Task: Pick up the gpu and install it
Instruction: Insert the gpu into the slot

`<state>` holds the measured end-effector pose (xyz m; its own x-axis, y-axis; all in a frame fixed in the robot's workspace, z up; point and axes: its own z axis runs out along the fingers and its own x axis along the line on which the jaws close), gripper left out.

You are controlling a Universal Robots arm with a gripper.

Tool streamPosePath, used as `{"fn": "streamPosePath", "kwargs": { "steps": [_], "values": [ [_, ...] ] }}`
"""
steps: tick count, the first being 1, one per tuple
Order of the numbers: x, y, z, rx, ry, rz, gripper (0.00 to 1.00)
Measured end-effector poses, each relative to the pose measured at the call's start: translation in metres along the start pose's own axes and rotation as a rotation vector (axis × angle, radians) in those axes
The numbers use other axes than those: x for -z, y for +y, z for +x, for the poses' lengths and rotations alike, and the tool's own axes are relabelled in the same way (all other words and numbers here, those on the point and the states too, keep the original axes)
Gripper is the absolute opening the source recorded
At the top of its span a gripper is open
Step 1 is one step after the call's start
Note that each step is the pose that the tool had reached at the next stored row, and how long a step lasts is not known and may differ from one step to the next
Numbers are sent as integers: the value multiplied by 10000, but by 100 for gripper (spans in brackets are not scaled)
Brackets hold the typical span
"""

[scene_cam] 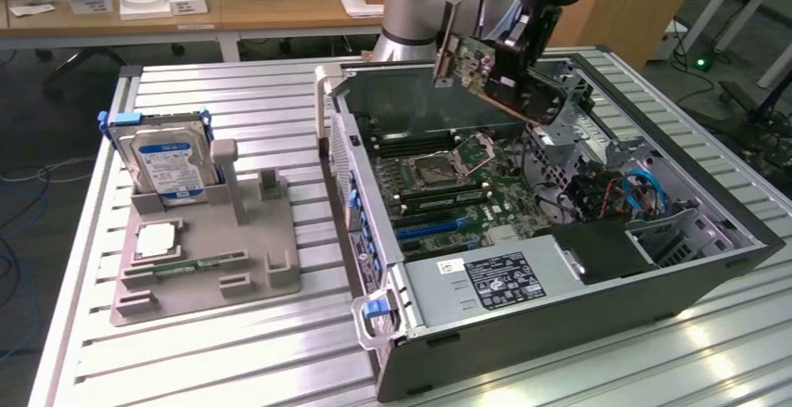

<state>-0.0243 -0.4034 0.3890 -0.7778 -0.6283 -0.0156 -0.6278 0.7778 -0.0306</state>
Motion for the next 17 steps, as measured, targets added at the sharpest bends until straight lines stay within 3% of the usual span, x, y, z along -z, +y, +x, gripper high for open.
{"fn": "streamPosePath", "kwargs": {
  "steps": [7, 17],
  "values": [
    [-21, 0, 0, 803, -336, 238, 28],
    [-42, 1, 1, 2500, -431, 202, 28]
  ]
}}
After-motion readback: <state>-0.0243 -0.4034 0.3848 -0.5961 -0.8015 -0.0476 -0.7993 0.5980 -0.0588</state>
